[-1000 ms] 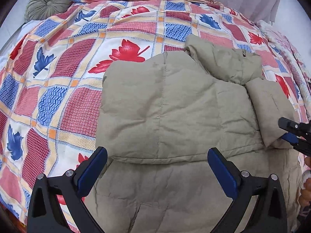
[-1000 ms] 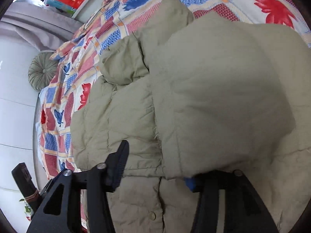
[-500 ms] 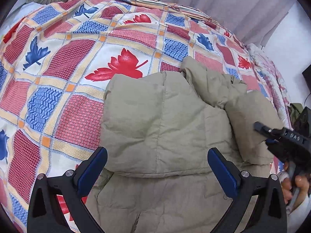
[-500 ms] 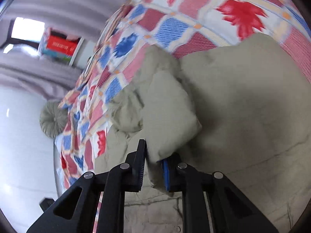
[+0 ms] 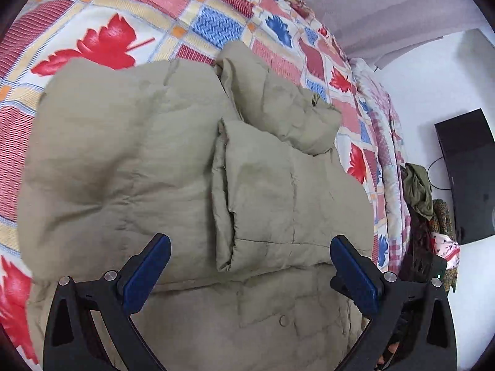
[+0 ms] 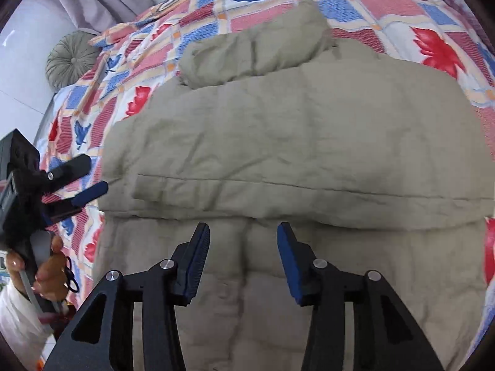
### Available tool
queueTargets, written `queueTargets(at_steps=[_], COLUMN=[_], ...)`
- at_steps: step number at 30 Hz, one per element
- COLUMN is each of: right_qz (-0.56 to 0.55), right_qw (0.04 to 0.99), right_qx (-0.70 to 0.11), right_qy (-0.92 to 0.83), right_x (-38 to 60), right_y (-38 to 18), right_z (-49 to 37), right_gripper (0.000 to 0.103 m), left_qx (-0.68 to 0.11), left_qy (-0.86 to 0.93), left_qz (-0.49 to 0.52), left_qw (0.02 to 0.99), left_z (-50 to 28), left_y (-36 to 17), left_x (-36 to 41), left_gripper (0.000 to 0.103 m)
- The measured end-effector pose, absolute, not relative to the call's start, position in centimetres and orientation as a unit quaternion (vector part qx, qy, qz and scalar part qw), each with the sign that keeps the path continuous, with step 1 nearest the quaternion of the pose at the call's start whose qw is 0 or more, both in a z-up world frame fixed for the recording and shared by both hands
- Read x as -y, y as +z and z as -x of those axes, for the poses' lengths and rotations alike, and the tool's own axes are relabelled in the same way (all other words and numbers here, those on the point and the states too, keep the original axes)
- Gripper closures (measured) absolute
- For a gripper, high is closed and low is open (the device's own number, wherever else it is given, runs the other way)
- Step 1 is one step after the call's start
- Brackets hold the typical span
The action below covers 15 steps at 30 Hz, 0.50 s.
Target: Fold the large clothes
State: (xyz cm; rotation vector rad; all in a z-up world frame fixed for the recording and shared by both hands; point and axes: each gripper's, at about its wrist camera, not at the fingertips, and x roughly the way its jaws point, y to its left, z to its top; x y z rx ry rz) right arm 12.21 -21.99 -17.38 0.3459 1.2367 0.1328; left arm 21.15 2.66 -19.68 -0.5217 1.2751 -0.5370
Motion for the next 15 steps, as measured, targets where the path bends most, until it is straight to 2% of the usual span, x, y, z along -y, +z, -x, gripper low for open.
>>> queueTargets(at_steps=[2, 4, 5, 6, 7, 12, 15], right_qz=[-0.151, -0.155, -0.155, -0.155, -0.156, -0.099, -0.068], right_qw=[0.799, 0.798, 0.798, 0.798, 0.799, 0.812, 0.828], right_qx=[-0.581, -0.583, -0.581, -0.580, -0.578, -0.566, -0.541], right_qy=[0.025, -0.014, -0.031, -0.045, -0.056, -0.104, -0.131], right_x=[25.1, 28.5, 30.1, 31.4, 32.7, 35.6, 36.9], right_y=[-17.9, -18.4, -18.6, -18.7, -18.9, -18.6, -17.1], right_z=[-11.1, -10.2, -9.9, -9.6, -9.5, -10.5, -10.9], right_gripper=[0.054, 0.054, 0.054, 0.054, 0.054, 0.054, 0.057], left_qx=[-0.596, -0.603, -0.608, -0.615, -0.620, -0.579, -0.602], left_qy=[-0.240, -0.237, -0.240, -0.245, -0.247, -0.229, -0.210], left_qz=[0.229, 0.223, 0.221, 0.223, 0.229, 0.218, 0.193], left_qw=[0.732, 0.729, 0.724, 0.716, 0.709, 0.752, 0.746], left_z=[-21.9, -22.6, -23.0, -23.2, -23.4, -22.3, -21.8], left_y=[-21.1, -22.0, -22.2, -22.5, -22.6, -19.7, -21.5], left_x=[-1.3, 0.1, 0.8, 1.5, 2.1, 1.5, 0.8], left_gripper=[0.001, 0.017, 0.051, 0.089, 0.092, 0.092, 0.092])
